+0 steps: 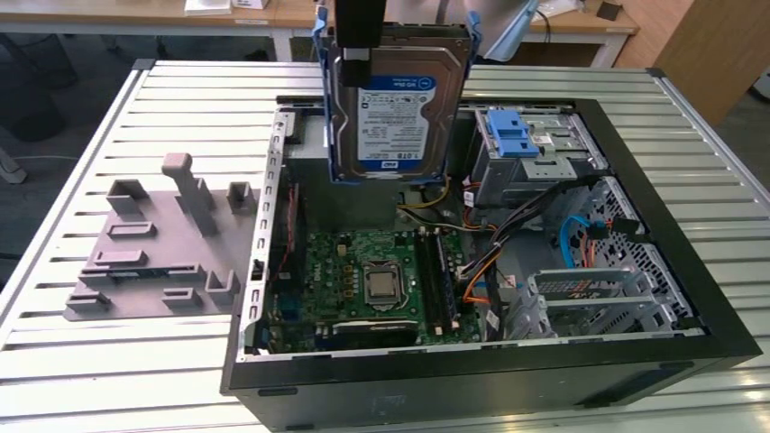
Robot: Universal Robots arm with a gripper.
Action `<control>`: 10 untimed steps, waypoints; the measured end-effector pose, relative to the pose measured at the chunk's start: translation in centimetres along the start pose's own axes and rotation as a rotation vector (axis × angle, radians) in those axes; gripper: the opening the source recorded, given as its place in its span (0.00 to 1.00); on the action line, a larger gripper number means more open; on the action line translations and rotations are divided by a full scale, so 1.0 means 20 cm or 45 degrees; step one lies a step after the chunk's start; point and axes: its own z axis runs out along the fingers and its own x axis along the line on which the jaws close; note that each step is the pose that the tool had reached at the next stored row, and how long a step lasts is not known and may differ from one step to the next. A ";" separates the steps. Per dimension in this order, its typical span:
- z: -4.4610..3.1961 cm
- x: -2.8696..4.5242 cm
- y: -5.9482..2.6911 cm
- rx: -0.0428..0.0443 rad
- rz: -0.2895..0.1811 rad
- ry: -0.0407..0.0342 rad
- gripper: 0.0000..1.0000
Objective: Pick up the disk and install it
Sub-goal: 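Insert the disk into the insertion slot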
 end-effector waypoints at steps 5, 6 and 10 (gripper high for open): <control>0.000 0.009 -0.037 0.000 0.000 0.0001 0.36; 0.000 0.012 -0.044 0.000 0.000 0.0000 0.36; 0.001 0.021 -0.079 0.000 0.000 0.0000 0.36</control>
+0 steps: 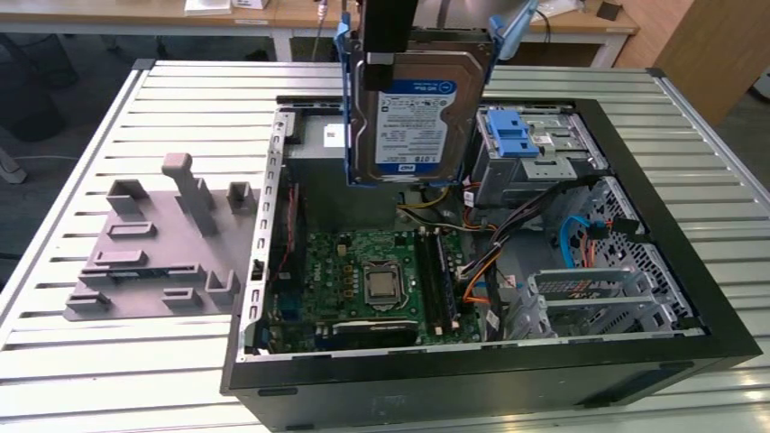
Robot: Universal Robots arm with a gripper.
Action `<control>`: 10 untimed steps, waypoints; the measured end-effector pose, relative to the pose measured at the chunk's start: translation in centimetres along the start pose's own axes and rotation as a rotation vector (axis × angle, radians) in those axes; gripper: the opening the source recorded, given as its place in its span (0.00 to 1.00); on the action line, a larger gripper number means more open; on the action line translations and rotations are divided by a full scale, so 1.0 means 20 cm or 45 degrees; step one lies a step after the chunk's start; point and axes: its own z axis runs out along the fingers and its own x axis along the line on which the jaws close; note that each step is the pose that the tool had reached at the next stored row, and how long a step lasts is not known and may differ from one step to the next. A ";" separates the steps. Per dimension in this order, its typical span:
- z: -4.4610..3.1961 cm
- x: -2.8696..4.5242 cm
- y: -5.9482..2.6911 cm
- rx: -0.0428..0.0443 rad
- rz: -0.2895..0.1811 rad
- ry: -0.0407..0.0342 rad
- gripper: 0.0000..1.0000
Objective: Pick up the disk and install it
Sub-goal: 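Insert the disk into the insertion slot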
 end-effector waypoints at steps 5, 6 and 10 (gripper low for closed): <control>0.002 0.011 -0.048 0.000 0.000 0.0003 0.36; 0.003 0.013 -0.058 0.000 0.000 0.0001 0.36; 0.005 0.022 -0.084 0.000 0.000 -0.0003 0.36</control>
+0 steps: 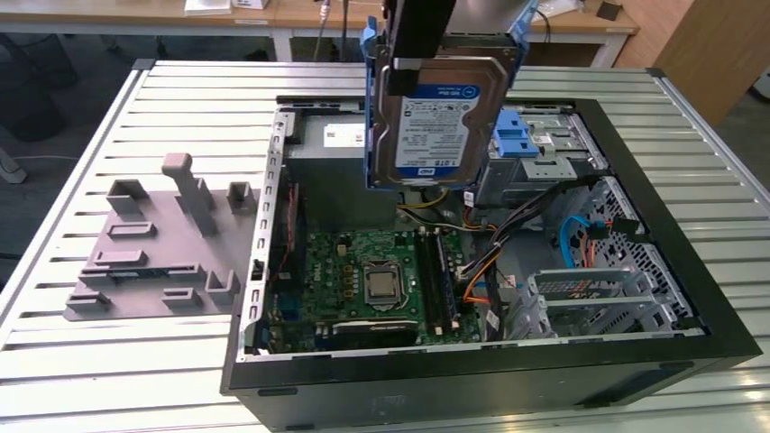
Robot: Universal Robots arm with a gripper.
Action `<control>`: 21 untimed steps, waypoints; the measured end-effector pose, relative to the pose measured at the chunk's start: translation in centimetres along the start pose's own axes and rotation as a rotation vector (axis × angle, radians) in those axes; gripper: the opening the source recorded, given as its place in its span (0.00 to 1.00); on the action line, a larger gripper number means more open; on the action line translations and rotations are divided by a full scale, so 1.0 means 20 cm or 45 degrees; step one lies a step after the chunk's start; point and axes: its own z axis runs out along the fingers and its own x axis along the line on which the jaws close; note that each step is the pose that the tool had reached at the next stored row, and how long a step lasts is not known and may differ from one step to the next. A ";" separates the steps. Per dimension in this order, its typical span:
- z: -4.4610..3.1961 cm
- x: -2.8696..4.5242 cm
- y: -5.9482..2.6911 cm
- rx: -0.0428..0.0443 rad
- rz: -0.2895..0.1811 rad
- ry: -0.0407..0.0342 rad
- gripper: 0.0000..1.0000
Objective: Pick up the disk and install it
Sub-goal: 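Insert the disk into the insertion slot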
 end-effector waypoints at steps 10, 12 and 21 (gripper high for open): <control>0.004 0.100 -0.010 0.000 0.002 0.0001 0.36; 0.004 0.116 -0.011 0.000 0.002 0.0007 0.36; 0.003 0.197 -0.018 0.000 0.004 0.0021 0.36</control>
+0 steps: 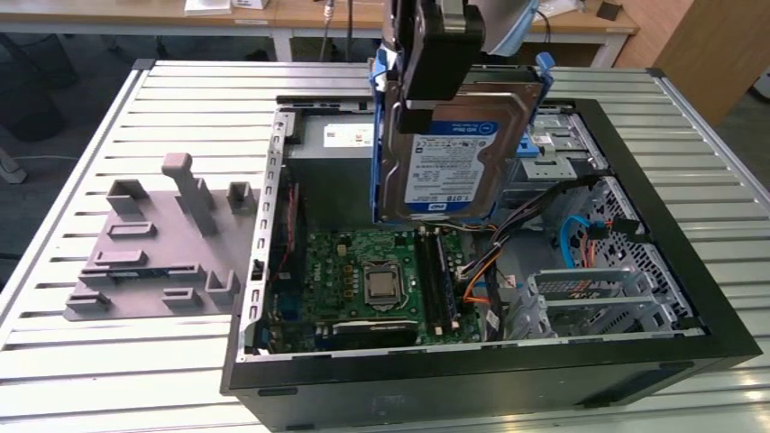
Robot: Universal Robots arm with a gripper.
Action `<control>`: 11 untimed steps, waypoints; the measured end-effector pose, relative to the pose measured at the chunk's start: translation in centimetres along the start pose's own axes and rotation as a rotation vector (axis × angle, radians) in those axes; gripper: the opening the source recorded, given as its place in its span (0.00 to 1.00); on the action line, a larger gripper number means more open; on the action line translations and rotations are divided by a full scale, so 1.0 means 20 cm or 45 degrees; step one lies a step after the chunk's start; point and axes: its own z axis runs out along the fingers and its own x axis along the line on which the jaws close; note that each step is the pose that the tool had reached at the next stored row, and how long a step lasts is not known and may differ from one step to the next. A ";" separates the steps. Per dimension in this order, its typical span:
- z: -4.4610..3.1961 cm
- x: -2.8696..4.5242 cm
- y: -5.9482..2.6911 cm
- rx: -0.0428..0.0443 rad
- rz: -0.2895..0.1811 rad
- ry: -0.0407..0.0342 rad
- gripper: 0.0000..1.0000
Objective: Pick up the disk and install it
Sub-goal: 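Insert the disk into the insertion slot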
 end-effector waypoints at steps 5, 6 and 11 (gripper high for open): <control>-0.001 0.015 -0.059 -0.002 0.000 0.0008 0.36; -0.001 0.017 -0.072 -0.002 0.000 0.0008 0.36; 0.004 0.047 -0.086 -0.002 0.003 0.0006 0.36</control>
